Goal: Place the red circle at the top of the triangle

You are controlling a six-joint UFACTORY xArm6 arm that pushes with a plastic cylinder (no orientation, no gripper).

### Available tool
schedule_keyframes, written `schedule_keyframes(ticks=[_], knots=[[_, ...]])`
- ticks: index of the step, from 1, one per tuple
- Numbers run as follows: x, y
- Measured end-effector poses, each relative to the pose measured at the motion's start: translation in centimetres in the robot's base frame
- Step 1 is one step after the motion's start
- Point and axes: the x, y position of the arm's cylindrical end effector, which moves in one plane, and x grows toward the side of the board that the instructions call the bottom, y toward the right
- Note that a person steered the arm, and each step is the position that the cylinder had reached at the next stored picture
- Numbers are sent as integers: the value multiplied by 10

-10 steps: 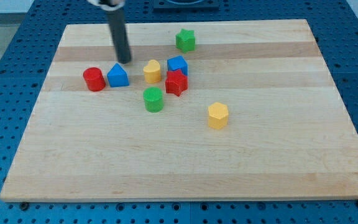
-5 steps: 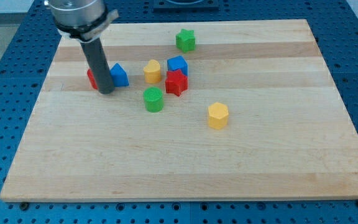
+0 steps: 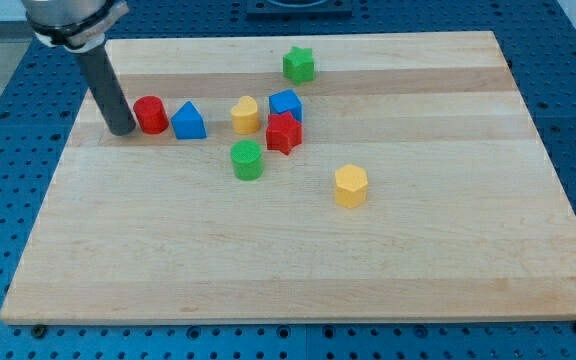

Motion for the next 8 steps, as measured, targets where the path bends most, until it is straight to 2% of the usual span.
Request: schedule_keyframes(ticks=[1,3,5,8], knots=[[-10,-8],[-29,28],[-7,45],[-21,85]])
